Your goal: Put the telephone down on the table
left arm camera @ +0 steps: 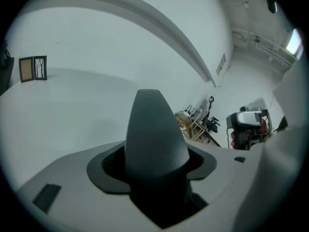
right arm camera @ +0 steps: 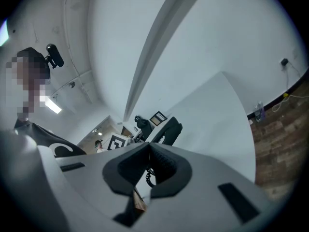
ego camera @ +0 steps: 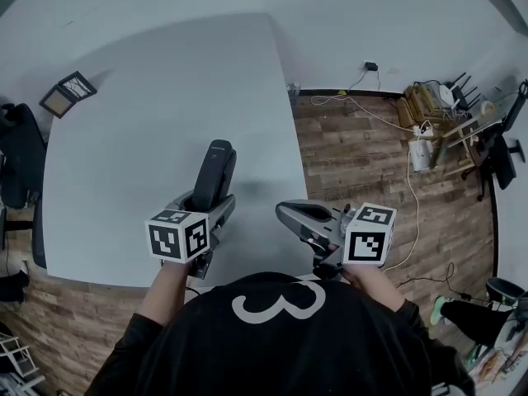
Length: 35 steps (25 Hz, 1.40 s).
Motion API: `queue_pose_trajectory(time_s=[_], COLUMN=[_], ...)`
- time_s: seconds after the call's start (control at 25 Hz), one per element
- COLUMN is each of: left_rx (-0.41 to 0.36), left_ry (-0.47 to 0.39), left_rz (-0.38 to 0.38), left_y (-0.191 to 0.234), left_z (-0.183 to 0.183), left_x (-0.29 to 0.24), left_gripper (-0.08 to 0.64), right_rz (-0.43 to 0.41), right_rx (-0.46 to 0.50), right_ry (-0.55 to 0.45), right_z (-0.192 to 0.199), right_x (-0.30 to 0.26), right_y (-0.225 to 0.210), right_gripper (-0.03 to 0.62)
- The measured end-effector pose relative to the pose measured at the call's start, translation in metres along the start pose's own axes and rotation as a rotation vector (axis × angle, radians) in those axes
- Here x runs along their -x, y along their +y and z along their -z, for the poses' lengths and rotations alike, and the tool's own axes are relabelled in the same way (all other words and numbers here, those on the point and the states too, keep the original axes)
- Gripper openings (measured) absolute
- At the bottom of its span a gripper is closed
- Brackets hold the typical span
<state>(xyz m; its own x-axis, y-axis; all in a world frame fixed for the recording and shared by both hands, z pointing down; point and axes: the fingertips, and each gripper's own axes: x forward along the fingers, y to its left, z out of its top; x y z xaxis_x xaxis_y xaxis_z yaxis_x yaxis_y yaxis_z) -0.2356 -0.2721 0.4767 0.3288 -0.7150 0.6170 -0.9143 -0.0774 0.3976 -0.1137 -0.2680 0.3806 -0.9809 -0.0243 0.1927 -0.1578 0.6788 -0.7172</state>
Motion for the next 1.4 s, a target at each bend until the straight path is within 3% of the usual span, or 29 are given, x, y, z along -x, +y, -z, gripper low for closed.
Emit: queue_pose_trajectory(time_s=[0.64,0.84,1.2,1.4], left_rx=[-0.033,-0.070,-0.114,-0.177], left_ry=[0.060,0.082,0.113,0.118], left_rz=[-0.031,-0.095,-0.150,-0.185], left_y=[0.055,0.055,0.069,0.069], left_z=[0.016,0.026,0.037,0.039], left_x=[-0.067,-0.070,-0.081,-0.085], left_gripper=[0.296,0.296,0.296,0.296], right_rz=[0.072,0.063,0.136,0.157], right_rx=[-0.048,-0.059,-0.068,-0.074], right_ry=[0.047,0.046,0.043,0.039], right_z=[0.006,0.014,0.023,0.030], right_x=[-0.017,-0.015,-0.008,-0.004], right_y=[-0.033,-0.031,-0.053,-0.057], right_gripper=[0.009,0.009,0.009,0.009])
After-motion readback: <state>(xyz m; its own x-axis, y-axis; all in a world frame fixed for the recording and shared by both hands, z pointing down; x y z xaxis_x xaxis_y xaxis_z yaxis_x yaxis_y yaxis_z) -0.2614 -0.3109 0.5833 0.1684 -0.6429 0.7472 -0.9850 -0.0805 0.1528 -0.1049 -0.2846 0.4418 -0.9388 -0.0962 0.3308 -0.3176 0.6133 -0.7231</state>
